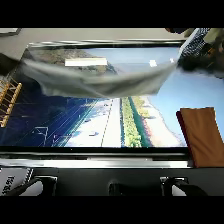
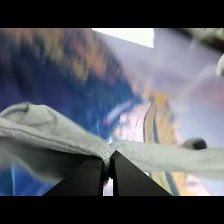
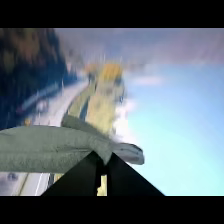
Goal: Fold the clothes and pants, and hang the long-sleeved shirts on hangers.
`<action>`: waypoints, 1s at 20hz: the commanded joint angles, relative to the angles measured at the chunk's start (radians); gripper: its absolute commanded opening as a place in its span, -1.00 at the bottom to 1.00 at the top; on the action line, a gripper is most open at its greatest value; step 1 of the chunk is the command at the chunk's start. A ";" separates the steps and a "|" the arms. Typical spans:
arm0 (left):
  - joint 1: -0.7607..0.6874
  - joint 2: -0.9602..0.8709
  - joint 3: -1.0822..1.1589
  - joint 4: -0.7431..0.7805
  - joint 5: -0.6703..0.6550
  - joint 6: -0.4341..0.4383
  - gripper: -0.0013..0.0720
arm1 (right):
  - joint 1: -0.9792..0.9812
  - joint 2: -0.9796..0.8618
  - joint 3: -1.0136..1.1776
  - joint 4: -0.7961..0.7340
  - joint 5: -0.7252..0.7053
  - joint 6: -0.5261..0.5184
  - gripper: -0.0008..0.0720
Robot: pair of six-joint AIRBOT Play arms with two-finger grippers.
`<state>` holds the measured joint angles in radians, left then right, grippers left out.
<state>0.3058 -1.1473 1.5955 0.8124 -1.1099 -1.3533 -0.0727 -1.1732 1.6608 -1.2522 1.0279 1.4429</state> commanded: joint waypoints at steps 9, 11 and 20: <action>-0.003 0.396 0.414 0.443 -0.106 -0.335 -0.92 | 0.023 0.401 0.376 -0.122 0.020 0.149 -0.88; -0.003 0.421 0.414 0.499 -0.106 -0.335 -0.92 | 0.023 0.406 0.376 -0.132 0.020 0.183 -0.88; -0.047 0.172 0.156 0.414 -0.217 -0.261 -0.92 | 0.023 0.045 0.341 -0.122 0.368 0.264 -0.88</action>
<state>0.2848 -0.8669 1.8576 1.2560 -1.2808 -1.6600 -0.0505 -0.9833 2.0186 -1.3663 1.2343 1.6855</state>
